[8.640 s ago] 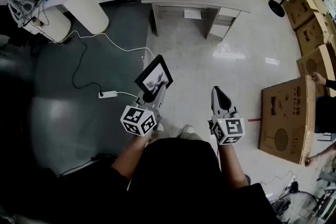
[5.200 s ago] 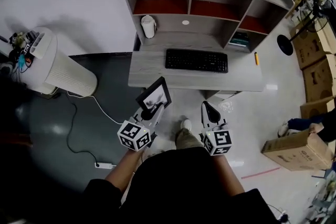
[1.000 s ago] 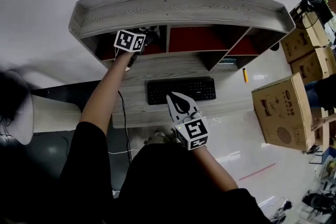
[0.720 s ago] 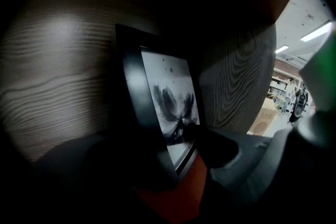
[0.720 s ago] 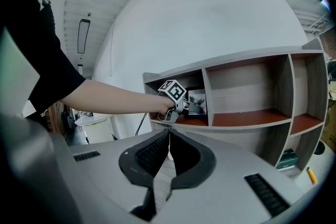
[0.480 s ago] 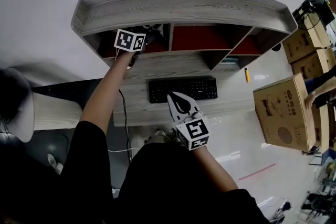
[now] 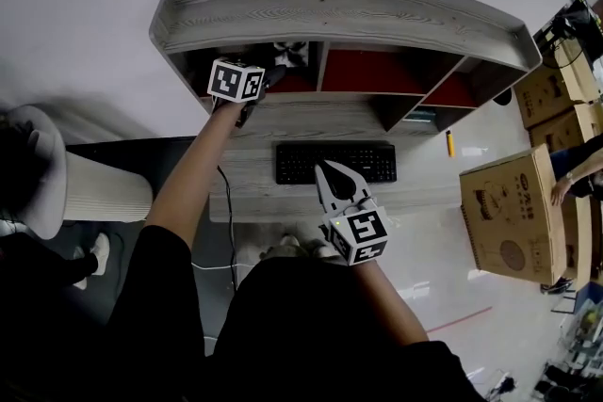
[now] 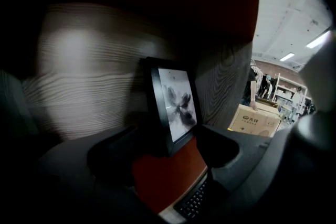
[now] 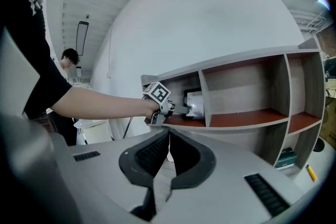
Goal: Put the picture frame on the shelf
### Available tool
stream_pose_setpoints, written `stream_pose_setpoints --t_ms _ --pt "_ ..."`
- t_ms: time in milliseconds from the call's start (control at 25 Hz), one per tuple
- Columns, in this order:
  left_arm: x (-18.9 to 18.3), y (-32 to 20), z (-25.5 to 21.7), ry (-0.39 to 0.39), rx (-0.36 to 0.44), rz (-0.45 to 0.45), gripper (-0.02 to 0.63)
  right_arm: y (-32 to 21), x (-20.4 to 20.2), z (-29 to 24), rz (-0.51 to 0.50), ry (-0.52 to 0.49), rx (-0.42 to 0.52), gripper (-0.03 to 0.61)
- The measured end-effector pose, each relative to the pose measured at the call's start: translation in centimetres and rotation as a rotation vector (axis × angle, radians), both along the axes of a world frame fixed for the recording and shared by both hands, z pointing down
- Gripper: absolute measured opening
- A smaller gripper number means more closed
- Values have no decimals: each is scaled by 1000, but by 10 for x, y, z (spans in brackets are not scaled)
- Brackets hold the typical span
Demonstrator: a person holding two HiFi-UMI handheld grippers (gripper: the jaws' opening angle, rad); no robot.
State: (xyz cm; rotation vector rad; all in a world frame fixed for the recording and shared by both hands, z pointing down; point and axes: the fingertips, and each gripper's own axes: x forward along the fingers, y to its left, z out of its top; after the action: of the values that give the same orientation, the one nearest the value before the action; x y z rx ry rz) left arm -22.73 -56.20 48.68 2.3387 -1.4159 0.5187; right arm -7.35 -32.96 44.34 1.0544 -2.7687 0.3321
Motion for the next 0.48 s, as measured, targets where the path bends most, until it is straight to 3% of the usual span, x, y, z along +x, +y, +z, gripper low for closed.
stream_pose_setpoints --t_ms 280,480 --pt "2 63 0 36 25 -29 353 -11 29 -3 57 4 17 12" --pt "10 127 -25 158 86 -89 353 -15 49 -3 107 4 27 14"
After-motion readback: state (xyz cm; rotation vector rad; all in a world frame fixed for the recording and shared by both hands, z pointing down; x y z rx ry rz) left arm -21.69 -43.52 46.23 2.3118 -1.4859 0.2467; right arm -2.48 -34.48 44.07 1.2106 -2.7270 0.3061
